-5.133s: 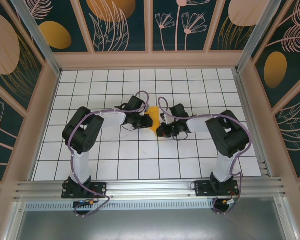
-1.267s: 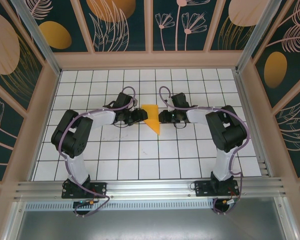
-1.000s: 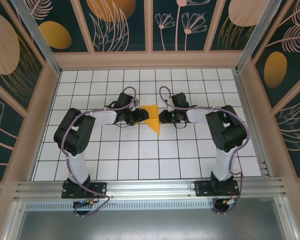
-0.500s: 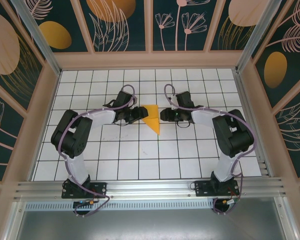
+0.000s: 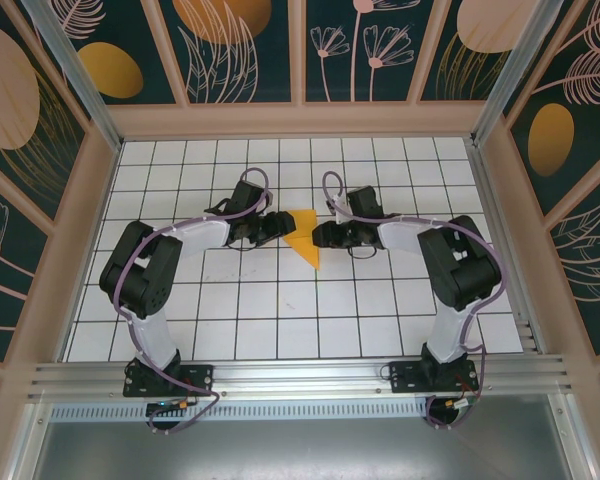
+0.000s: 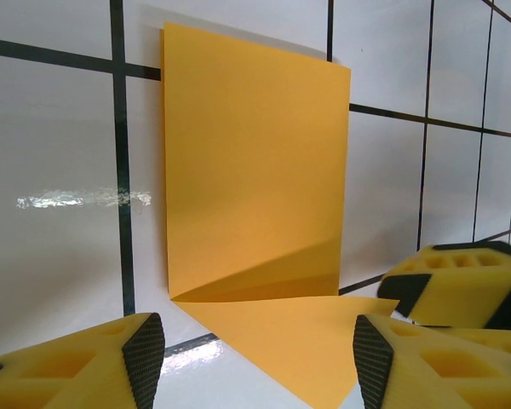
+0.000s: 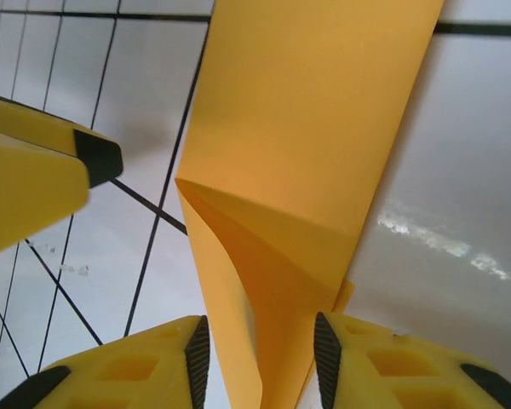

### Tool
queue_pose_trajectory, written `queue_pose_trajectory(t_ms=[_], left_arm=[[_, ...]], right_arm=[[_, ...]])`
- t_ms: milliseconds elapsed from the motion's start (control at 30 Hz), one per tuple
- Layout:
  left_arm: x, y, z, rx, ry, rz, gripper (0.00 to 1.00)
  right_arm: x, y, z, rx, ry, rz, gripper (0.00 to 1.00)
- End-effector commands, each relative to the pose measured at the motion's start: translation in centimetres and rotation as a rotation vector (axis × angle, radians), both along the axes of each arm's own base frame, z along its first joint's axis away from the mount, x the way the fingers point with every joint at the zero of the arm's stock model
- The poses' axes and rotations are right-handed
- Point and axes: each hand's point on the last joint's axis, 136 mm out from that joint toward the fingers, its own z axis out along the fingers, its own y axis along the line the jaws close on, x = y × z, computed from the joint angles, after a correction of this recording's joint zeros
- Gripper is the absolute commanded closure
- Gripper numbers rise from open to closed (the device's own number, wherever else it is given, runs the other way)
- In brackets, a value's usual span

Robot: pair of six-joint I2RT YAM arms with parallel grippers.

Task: Fold a paper plane with a square sheet of paper (fold left side to right side)
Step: Fourth fold the wing at the center of the table.

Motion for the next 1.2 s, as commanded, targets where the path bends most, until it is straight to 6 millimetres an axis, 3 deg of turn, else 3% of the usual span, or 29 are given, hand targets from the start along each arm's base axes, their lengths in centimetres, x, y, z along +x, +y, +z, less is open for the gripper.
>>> queue_pose_trajectory(t_ms=[0, 167, 267, 867, 1000, 1167], left_arm=[[-0.4, 0.2, 0.0, 0.019, -0.003, -0.010, 0.37], [-0.5, 0.1, -0.4, 0.012, 0.009, -0.016, 0.36], [-0.7, -0.2, -0.7, -0.005, 0.020, -0.021, 0.36], [-0.6, -2.5, -2.3, -0.054, 0.059, -0.066, 0.40], [-0.4, -2.9, -2.3, -0.059, 0.057, -0.069, 0.48], [0.0, -3.1, -1.4, -0.066, 0.034, -0.062, 0.67]], right_arm=[[0.4, 0.9, 0.4, 0.016, -0.012, 0.030, 0.68], [0.6, 0.5, 0.3, -0.001, -0.016, 0.014, 0.91], [0.8, 0.0, 0.1, -0.018, -0.017, -0.001, 0.96], [0.9, -0.9, -0.6, -0.042, -0.001, -0.030, 0.96], [0.9, -1.1, -0.7, -0.048, 0.001, -0.034, 0.96], [1.1, -1.3, -0.1, -0.054, -0.026, -0.040, 0.89]])
